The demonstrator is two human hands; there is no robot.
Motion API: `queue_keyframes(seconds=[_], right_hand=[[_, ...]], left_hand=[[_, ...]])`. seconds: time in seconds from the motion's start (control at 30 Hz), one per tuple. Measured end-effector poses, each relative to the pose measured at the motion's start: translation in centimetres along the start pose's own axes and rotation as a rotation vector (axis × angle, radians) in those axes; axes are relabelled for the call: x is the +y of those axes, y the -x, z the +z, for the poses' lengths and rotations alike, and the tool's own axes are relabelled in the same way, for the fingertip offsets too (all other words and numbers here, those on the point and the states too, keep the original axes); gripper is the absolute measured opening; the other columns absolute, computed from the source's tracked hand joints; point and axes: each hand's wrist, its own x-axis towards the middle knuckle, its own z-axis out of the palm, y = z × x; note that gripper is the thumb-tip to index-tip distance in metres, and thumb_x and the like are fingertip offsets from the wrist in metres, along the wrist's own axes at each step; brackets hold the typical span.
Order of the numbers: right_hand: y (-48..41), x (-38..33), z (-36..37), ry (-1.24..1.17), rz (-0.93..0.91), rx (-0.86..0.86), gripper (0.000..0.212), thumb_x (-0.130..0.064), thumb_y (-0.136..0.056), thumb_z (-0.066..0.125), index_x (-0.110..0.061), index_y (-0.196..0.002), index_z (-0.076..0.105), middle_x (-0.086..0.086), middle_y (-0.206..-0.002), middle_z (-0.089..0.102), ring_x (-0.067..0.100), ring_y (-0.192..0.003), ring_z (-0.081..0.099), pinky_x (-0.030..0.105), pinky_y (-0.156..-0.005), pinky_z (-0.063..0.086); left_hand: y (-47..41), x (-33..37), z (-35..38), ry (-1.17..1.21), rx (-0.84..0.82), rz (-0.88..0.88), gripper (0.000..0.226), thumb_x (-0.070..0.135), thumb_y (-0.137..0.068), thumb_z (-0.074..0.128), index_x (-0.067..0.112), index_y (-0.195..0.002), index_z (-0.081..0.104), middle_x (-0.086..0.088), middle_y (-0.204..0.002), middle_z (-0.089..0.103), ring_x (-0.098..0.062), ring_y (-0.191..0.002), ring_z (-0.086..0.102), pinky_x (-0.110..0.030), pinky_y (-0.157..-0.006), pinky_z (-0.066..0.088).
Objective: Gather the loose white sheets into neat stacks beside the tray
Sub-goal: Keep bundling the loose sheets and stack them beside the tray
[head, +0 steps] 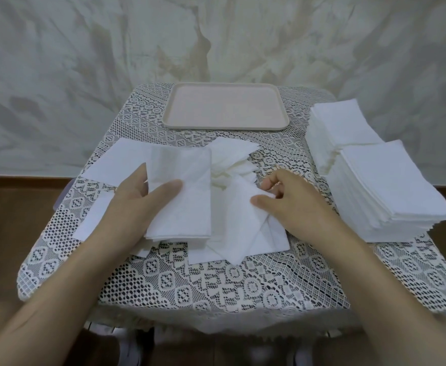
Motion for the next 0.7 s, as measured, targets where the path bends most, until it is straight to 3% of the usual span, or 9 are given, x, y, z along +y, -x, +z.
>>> queue_keyframes(seconds=[0.1, 0.2, 0.27, 0.4, 0.5, 0.63, 0.7], right_hand=[[0.11, 0.52, -0.22, 0.003, -0.011, -0.010, 0.011, -0.034, -0.091, 0.074, -0.030, -0.095, 0.064, -0.008, -0.081, 0.060, 0.011, -0.067, 0.055, 0.029, -0.060, 0.036], [0.50, 0.70, -0.42, 0.049, -0.058, 0.037, 0.005, -0.033, -0.091, 0.073, -0.032, -0.091, 0.068, -0.010, -0.078, 0.064, 0.009, -0.068, 0.058, 0.029, -0.062, 0.039], [0.74, 0.72, -0.47, 0.098, -0.079, 0.066, 0.006, -0.033, -0.091, 0.073, -0.030, -0.087, 0.069, -0.011, -0.078, 0.066, 0.007, -0.071, 0.059, 0.027, -0.064, 0.041], [0.70, 0.95, -0.61, 0.110, -0.116, 0.101, 0.014, -0.034, -0.092, 0.072, -0.030, -0.081, 0.066, -0.018, -0.072, 0.063, 0.001, -0.064, 0.054, 0.022, -0.063, 0.040], [0.43, 0.90, -0.70, 0.076, -0.148, 0.147, 0.013, -0.032, -0.095, 0.069, -0.031, -0.082, 0.064, -0.022, -0.070, 0.060, -0.001, -0.064, 0.052, 0.012, -0.058, 0.035], [0.04, 0.57, -0.40, 0.034, -0.170, 0.159, 0.012, -0.032, -0.095, 0.068, -0.028, -0.085, 0.064, -0.015, -0.075, 0.062, 0.003, -0.065, 0.052, 0.026, -0.064, 0.041], [-0.09, 0.43, -0.25, 0.014, -0.150, 0.102, 0.011, -0.034, -0.095, 0.068, -0.028, -0.086, 0.065, -0.011, -0.078, 0.065, 0.007, -0.067, 0.057, 0.031, -0.068, 0.047]], left_hand=[[-0.06, 0.00, 0.07, 0.022, -0.002, -0.003, 0.020, 0.020, -0.102, 0.064, 0.033, -0.116, 0.069, 0.010, -0.090, 0.080, -0.010, -0.072, 0.075, -0.020, -0.049, 0.052], [-0.34, -0.32, -0.10, 0.006, 0.010, 0.014, 0.020, 0.023, -0.101, 0.065, 0.039, -0.113, 0.071, 0.005, -0.099, 0.080, -0.020, -0.084, 0.077, -0.041, -0.065, 0.059], [-0.46, -0.48, -0.19, -0.005, 0.023, 0.022, 0.020, 0.026, -0.101, 0.068, 0.045, -0.108, 0.072, 0.004, -0.097, 0.079, -0.027, -0.083, 0.076, -0.050, -0.066, 0.057], [-0.33, -0.28, -0.25, 0.002, 0.014, 0.016, 0.019, 0.035, -0.095, 0.074, 0.049, -0.108, 0.073, -0.005, -0.101, 0.078, -0.054, -0.091, 0.070, -0.080, -0.063, 0.048], [-0.28, -0.25, -0.28, 0.000, 0.010, 0.023, 0.021, 0.031, -0.100, 0.068, 0.051, -0.106, 0.073, -0.005, -0.100, 0.078, -0.057, -0.092, 0.067, -0.079, -0.060, 0.048], [-0.26, -0.11, -0.10, -0.005, 0.014, 0.035, 0.025, 0.027, -0.101, 0.066, 0.051, -0.104, 0.074, -0.001, -0.100, 0.079, -0.047, -0.091, 0.072, -0.060, -0.067, 0.052], [-0.35, -0.27, -0.13, 0.001, 0.009, 0.039, 0.023, 0.026, -0.101, 0.066, 0.048, -0.107, 0.074, -0.001, -0.103, 0.079, -0.045, -0.097, 0.072, -0.060, -0.071, 0.055]])
